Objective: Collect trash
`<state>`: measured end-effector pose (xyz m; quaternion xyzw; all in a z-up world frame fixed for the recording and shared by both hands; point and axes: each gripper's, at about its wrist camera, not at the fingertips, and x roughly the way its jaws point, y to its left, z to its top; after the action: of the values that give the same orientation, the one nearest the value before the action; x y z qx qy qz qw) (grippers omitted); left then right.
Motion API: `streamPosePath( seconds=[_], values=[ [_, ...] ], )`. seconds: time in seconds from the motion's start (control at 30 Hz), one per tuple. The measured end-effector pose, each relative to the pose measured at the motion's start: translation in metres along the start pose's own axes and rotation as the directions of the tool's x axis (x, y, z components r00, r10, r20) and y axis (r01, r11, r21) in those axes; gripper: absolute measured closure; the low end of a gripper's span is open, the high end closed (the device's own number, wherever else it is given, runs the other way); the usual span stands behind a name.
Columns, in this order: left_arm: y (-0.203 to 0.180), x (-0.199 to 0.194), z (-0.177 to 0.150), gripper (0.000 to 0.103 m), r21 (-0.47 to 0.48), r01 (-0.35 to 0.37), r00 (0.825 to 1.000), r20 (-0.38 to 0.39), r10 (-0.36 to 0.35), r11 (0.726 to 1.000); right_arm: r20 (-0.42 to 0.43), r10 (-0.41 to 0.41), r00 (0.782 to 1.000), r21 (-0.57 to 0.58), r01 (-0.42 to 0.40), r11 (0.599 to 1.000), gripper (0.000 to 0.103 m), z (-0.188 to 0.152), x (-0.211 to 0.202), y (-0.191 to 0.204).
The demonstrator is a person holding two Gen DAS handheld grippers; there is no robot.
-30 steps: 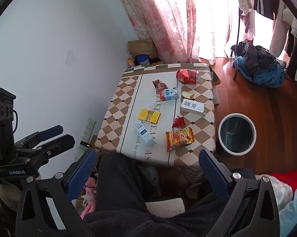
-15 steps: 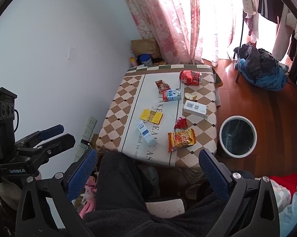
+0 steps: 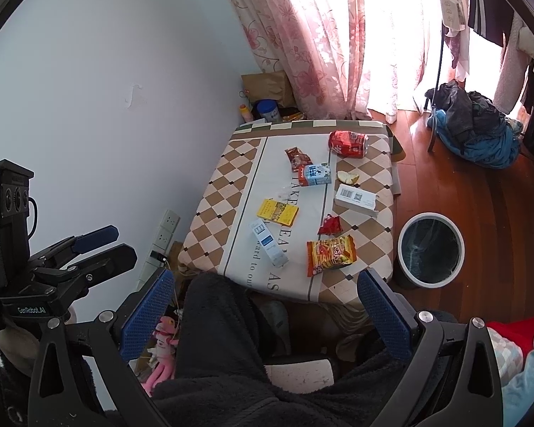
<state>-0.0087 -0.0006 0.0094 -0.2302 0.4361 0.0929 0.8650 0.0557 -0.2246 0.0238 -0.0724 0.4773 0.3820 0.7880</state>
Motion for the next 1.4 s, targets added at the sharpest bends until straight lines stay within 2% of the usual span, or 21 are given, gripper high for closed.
streamPosePath(
  seconds=[1.4],
  values=[
    [-0.004,-0.021,0.006,0.0,0.027,0.001,1.0,0.031,-0.002,1.0,0.028,-0.007,1.0,-0.054,0.009,0.999,0.0,0.009,-0.015,0.016]
  ],
)
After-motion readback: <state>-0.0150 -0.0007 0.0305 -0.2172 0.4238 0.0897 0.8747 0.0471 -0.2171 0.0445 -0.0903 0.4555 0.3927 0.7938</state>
